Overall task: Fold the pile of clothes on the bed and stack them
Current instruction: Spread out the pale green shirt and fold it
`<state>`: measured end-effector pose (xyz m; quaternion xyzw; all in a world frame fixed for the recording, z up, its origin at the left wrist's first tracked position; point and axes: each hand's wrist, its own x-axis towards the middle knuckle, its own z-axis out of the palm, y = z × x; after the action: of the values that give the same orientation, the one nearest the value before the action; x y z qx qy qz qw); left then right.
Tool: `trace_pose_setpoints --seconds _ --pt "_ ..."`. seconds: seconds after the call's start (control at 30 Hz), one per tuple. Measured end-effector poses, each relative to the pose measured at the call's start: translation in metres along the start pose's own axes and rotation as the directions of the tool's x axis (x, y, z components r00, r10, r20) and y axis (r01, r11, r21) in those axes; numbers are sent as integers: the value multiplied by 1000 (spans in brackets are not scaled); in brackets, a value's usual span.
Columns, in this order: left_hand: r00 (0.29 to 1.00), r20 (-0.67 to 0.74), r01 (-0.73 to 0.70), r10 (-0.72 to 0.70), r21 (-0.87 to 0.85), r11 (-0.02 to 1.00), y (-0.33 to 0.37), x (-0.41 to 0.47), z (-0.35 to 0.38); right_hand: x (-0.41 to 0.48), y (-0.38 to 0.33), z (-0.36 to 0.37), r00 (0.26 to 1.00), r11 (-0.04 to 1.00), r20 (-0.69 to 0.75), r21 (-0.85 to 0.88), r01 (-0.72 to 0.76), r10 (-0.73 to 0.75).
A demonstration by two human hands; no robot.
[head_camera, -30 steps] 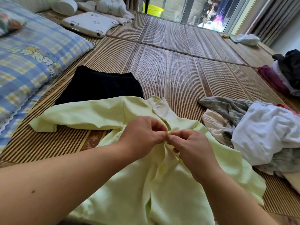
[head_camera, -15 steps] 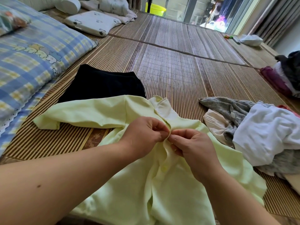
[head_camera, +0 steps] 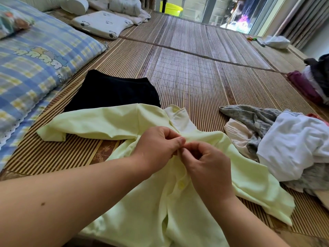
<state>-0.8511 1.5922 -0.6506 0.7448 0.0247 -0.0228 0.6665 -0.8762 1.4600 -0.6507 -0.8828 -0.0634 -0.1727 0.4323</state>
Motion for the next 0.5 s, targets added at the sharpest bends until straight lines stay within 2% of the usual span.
trace_pose_setpoints --seconds 0.17,0.4,0.5 --pt "999 -17 39 -40 -62 997 2 -1 1 1 0 -1 997 995 45 82 -61 57" --pt "1000 -17 6 -8 -84 996 4 -5 5 3 -1 -2 997 994 24 79 -71 69" --pt "999 -32 32 -36 -98 995 2 -7 5 3 0 -2 998 996 23 74 -56 54"
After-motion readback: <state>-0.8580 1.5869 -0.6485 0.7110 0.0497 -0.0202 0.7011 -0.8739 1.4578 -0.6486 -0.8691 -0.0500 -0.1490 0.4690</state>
